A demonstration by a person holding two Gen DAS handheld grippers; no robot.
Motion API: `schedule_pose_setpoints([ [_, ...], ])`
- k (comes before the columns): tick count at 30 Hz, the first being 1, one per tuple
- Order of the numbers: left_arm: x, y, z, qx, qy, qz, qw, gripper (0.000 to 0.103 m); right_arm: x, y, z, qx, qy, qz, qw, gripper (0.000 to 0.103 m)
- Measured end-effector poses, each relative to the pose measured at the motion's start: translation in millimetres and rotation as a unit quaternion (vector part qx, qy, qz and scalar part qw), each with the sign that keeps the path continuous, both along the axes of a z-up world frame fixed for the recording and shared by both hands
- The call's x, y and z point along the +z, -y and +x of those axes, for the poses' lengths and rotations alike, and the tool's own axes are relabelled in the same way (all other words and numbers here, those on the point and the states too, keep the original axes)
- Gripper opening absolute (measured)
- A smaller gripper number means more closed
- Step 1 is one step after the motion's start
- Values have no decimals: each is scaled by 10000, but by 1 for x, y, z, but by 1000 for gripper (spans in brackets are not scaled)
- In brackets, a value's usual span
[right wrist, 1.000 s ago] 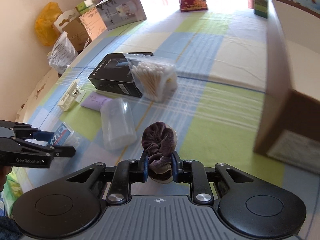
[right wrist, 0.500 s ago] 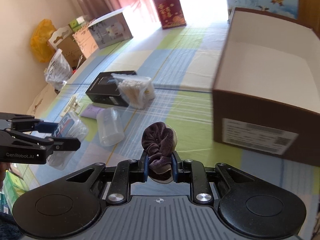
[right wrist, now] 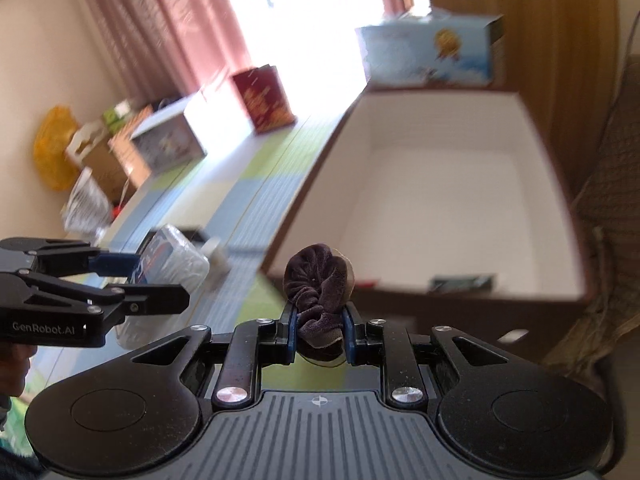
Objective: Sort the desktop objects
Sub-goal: 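Carry the toothpick box and scrunchie over the brown cardboard box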
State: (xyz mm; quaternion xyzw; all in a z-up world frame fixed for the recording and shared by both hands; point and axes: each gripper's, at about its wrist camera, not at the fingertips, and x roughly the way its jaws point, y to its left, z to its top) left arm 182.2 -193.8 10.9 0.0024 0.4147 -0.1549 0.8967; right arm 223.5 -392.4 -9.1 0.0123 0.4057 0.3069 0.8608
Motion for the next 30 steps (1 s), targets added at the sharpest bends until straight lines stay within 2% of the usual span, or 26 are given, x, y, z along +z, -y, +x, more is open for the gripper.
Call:
schedule_pose_setpoints([
  [8, 18, 47, 50, -234, 285, -48, 9993, 53, 22, 34, 39, -372, 405, -117, 9984, 19],
  [15, 20, 85, 97, -353, 270, -5, 9990, 53, 14, 39, 81, -416, 472, -414, 9972, 19],
  [20, 7, 110, 130, -403, 176, 262, 9987, 53, 0, 37, 108, -217, 440, -702, 9963, 19],
  [30, -39, 128, 175, -468, -342, 730, 9956, 53, -34, 28, 141, 177, 337, -1502, 9879, 20],
])
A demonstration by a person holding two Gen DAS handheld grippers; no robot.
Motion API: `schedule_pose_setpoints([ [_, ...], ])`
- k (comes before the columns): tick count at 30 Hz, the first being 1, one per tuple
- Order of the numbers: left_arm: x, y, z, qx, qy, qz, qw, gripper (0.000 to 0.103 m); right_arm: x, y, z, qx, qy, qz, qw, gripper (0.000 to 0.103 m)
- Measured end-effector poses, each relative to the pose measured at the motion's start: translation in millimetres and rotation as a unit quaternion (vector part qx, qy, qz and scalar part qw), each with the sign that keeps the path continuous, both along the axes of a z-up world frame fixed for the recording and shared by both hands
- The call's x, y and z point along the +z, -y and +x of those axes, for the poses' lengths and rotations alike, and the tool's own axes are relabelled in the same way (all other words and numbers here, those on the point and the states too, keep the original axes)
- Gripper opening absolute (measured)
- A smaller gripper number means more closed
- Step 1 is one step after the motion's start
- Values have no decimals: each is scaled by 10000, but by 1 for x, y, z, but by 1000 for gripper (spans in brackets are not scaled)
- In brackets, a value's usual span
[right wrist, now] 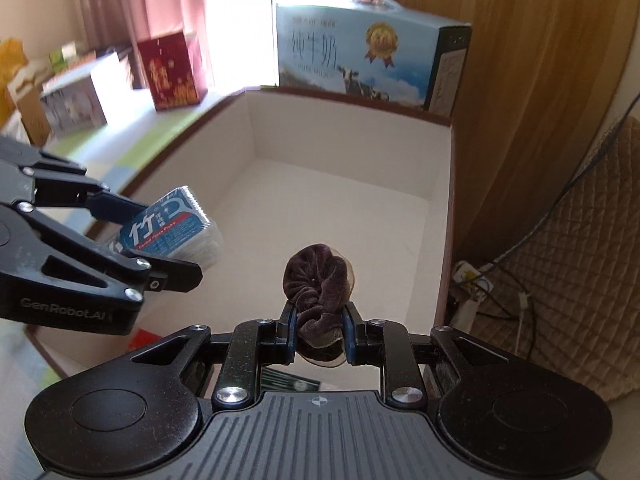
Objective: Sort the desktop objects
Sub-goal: 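Carry the toothpick box and scrunchie over the brown cardboard box, then open both tools to drop the toothpick box and scrunchie inside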
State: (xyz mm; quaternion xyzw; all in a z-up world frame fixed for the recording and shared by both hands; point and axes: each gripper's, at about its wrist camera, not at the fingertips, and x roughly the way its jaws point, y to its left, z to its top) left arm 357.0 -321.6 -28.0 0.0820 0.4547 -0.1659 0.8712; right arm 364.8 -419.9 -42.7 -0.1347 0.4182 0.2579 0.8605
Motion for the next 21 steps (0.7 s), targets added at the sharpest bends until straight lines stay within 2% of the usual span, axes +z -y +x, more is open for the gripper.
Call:
schedule_pose_setpoints([
  [9, -27, 12, 22, -118, -254, 426, 9987, 53, -8, -1, 8, 158, -12, -243, 9996, 20],
  [15, -30, 14, 26, -144, -230, 574, 9980, 53, -11, -4, 11, 221, -3, -313, 9993, 20],
  [18, -29, 15, 27, -172, -177, 622, 9978, 58, -11, -6, 13, 243, -9, -312, 9992, 20],
  [21, -27, 14, 27, -158, -150, 615, 9979, 58, -13, -8, 15, 264, -15, -316, 9991, 20],
])
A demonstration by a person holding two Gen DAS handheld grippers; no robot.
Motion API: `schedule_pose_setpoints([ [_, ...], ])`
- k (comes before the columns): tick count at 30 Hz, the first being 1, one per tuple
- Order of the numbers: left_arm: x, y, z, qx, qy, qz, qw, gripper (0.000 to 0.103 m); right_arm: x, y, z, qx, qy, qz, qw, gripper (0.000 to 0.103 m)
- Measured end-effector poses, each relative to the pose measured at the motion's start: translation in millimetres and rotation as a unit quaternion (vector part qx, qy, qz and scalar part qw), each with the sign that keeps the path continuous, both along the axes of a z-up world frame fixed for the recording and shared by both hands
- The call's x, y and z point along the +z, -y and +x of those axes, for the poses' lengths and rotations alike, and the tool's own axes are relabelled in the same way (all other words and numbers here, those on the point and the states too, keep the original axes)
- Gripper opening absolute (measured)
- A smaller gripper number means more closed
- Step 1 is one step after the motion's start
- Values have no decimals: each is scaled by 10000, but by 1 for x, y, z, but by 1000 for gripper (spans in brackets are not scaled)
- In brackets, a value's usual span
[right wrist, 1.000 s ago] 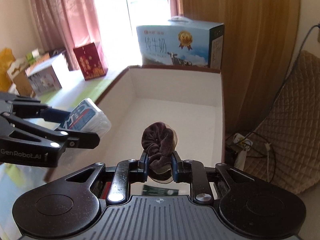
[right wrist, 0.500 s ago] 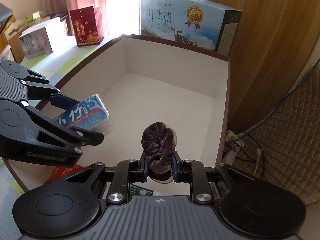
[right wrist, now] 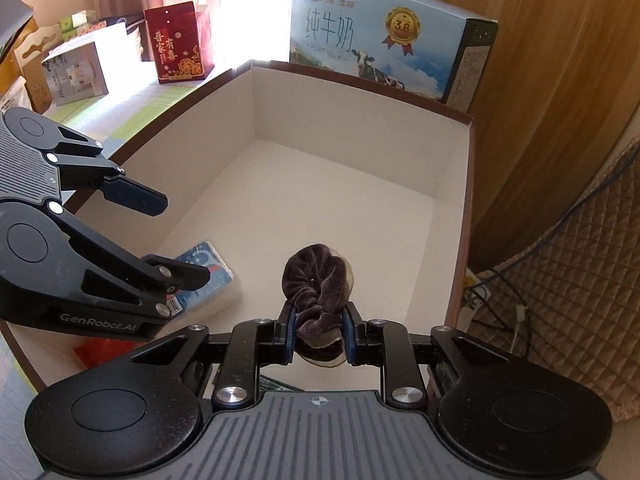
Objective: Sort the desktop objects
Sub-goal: 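Open both tools to drop the toothpick box and scrunchie inside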
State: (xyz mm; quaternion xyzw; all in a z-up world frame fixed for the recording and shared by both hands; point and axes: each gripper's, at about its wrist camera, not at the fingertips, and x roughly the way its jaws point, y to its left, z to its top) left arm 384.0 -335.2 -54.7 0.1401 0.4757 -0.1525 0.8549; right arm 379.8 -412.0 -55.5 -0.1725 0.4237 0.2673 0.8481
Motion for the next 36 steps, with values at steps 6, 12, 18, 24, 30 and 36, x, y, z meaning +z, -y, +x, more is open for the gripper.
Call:
schedule_pose_setpoints([
  [6, 2, -4, 0, 67, -10, -52, 10000, 58, -2, -3, 2, 27, 5, -18, 10000, 20],
  [12, 5, -8, -3, 148, 7, -130, 9998, 60, 0, -6, -3, 93, 305, -52, 9995, 58],
  [18, 11, -13, -9, 191, 59, -204, 9996, 66, 4, -3, -11, 131, 419, 46, 9990, 72],
  [24, 18, -21, -20, 319, 129, -280, 9990, 74, 14, 4, -22, 86, 399, 216, 9989, 89],
  [30, 30, -31, -31, 508, 130, -459, 9976, 79, 25, 8, -34, 30, 359, 384, 9986, 101],
  [36, 44, -38, -50, 617, 194, -601, 9961, 84, 33, 12, -49, -81, 300, 503, 9982, 101],
])
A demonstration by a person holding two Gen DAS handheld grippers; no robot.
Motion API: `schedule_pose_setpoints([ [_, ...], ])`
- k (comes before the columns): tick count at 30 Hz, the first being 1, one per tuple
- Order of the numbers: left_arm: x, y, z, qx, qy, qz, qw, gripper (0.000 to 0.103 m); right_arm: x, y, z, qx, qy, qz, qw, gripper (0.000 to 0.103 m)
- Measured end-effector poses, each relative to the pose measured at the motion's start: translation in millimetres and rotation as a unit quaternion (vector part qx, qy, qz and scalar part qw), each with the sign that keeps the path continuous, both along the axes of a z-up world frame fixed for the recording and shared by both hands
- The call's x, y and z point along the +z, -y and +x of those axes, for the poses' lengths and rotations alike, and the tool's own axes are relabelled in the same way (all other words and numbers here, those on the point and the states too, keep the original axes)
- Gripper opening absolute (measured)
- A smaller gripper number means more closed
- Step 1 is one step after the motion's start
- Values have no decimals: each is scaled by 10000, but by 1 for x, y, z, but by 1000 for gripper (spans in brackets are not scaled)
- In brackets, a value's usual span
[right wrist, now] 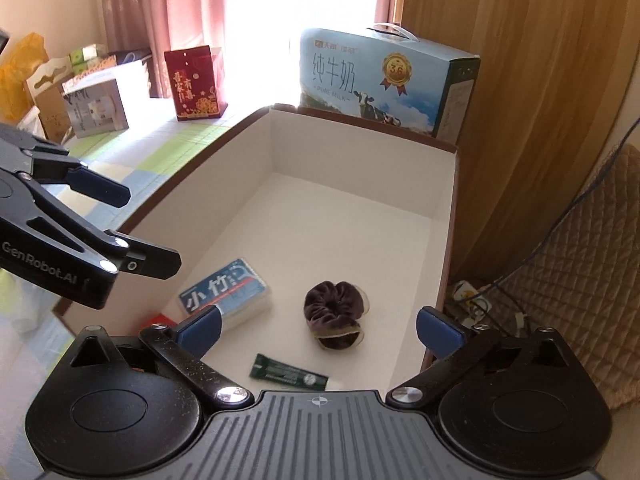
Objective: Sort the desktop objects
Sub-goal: 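Withdraw both tools from the box toward the remaining table items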
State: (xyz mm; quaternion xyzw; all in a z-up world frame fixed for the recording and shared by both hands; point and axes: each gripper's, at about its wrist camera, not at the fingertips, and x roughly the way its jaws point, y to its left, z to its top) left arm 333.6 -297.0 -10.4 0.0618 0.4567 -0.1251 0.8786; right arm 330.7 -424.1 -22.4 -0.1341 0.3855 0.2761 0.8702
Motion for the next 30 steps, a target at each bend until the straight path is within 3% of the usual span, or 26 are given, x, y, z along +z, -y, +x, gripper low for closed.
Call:
schedule_pose_setpoints([
  [5, 13, -9, -22, 125, 90, -105, 9998, 86, 9, 6, -17, -115, -70, 226, 9997, 101],
  [14, 24, -30, -73, 426, 175, 38, 9989, 91, 23, 14, -55, -240, -108, 685, 9973, 101],
  [30, 22, -74, -156, 953, 95, 20, 9954, 91, 20, -4, -118, -200, -331, 813, 9959, 101],
])
